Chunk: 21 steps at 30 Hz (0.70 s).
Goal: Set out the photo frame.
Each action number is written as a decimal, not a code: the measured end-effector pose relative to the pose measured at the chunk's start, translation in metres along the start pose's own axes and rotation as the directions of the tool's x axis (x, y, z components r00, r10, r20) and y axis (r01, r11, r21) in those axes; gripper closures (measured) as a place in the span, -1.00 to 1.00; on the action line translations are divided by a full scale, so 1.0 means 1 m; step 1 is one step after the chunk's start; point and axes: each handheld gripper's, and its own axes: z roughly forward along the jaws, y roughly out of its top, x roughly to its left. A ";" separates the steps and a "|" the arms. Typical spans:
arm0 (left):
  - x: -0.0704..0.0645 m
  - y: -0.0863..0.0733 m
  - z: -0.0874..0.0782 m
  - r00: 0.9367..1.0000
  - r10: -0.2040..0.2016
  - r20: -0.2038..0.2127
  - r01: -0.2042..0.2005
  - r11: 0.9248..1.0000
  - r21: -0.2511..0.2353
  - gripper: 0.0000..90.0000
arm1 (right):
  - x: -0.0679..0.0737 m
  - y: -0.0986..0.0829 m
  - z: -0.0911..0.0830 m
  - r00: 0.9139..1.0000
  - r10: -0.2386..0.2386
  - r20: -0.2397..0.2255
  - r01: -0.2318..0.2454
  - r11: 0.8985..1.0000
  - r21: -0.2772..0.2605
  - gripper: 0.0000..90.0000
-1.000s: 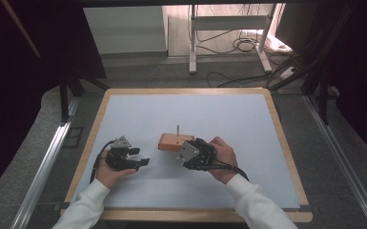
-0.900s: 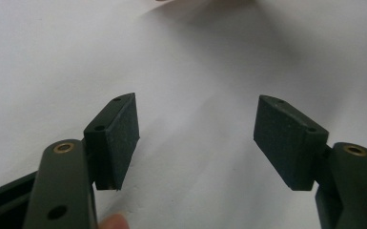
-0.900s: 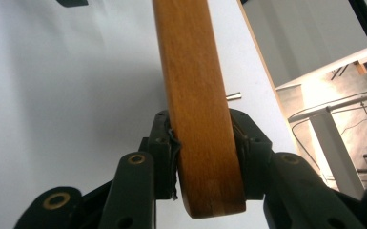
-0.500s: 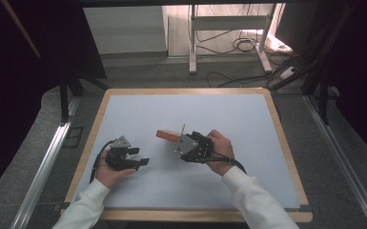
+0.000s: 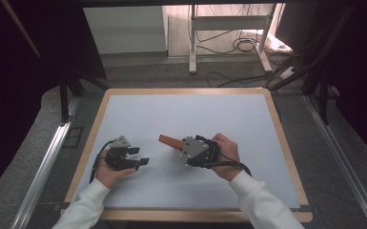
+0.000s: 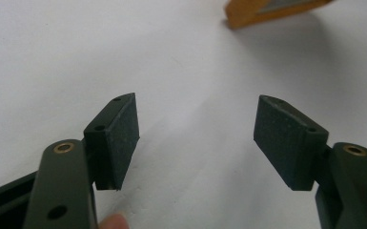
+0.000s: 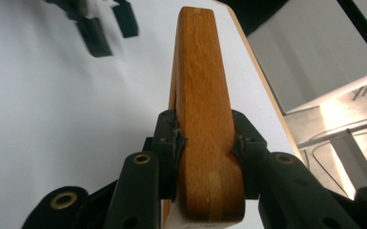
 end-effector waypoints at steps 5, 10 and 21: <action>-0.001 0.000 0.001 1.000 0.001 0.000 -0.001 1.000 0.002 -0.29 | 0.005 -0.002 -0.016 0.999 0.021 -0.037 -0.023 0.999 -0.035 0.53; -0.001 0.000 0.002 1.000 0.001 0.000 -0.001 1.000 0.004 -0.29 | 0.008 -0.003 -0.025 0.997 0.039 -0.069 -0.043 0.997 -0.061 0.53; -0.001 0.000 0.001 1.000 0.006 0.003 -0.006 1.000 0.008 -0.29 | -0.009 -0.016 -0.023 0.989 0.123 -0.077 -0.129 0.989 -0.074 0.51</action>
